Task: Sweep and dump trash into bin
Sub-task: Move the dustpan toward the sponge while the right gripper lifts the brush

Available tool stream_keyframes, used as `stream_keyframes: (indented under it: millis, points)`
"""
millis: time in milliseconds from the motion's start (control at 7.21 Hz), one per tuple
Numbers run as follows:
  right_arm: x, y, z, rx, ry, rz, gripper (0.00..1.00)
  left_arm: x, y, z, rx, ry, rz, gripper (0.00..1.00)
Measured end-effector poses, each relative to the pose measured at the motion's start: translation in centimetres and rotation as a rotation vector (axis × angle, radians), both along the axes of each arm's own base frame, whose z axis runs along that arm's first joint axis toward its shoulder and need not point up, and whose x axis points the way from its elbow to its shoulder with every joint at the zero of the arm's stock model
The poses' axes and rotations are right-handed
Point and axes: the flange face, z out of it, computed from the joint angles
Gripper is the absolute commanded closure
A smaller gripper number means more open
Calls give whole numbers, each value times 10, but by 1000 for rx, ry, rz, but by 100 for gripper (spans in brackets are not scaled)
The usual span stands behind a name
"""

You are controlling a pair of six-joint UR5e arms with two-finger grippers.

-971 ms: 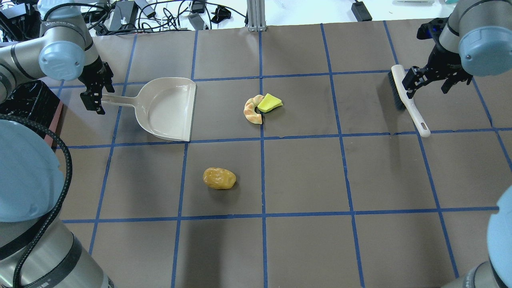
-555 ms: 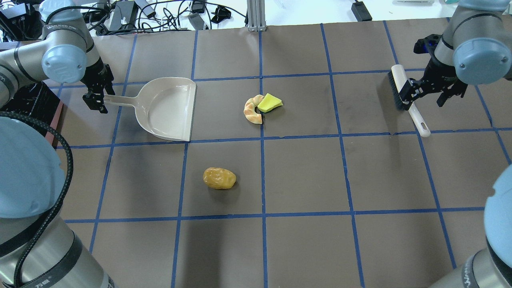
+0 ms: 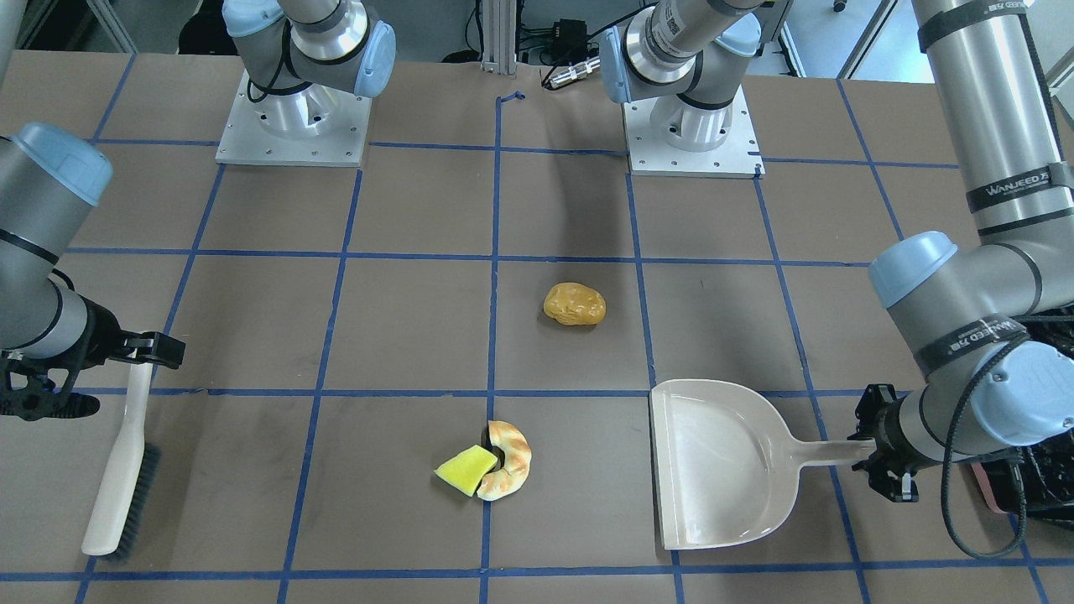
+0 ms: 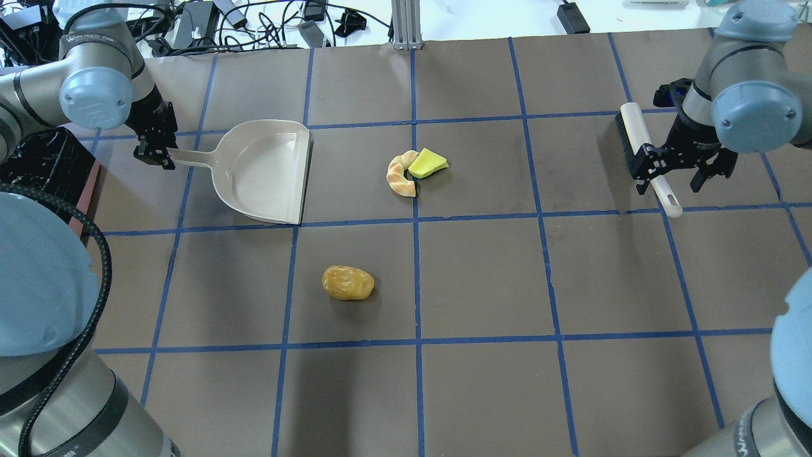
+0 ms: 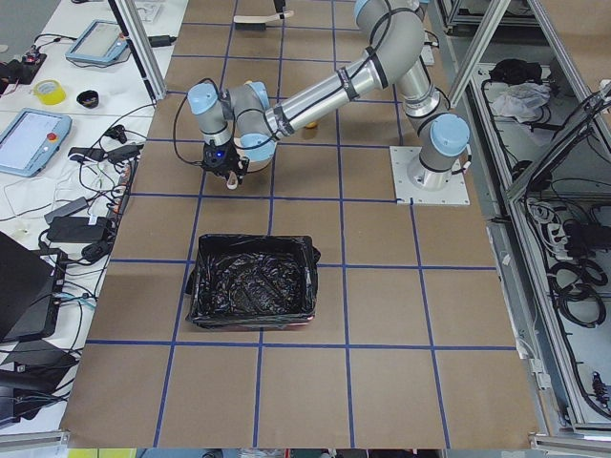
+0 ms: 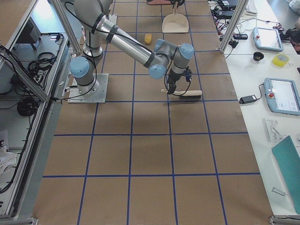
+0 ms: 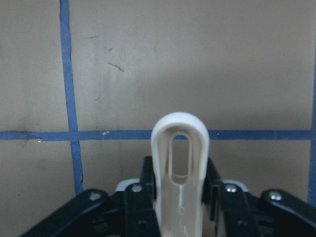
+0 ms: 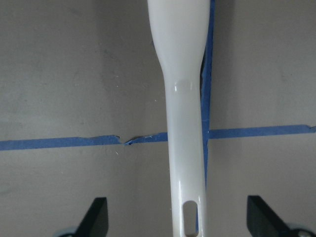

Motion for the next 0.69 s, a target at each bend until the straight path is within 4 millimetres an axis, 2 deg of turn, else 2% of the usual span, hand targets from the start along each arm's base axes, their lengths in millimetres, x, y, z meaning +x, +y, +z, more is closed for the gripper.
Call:
stream_keyframes:
  millis: [139, 416, 555, 693]
  points:
    - [-1, 0, -1, 1, 5, -36, 4, -3, -2, 4, -16, -4, 15, 100]
    - [-1, -3, -16, 13, -1, -50, 4, -26, -14, 18, -78, 13, 73, 100]
    - [-2, -5, -24, 16, -2, -47, 10, -43, -21, 25, -106, 31, 95, 100]
    - [-2, -7, -28, 16, -3, -43, 22, -64, -26, 30, -118, 38, 98, 100]
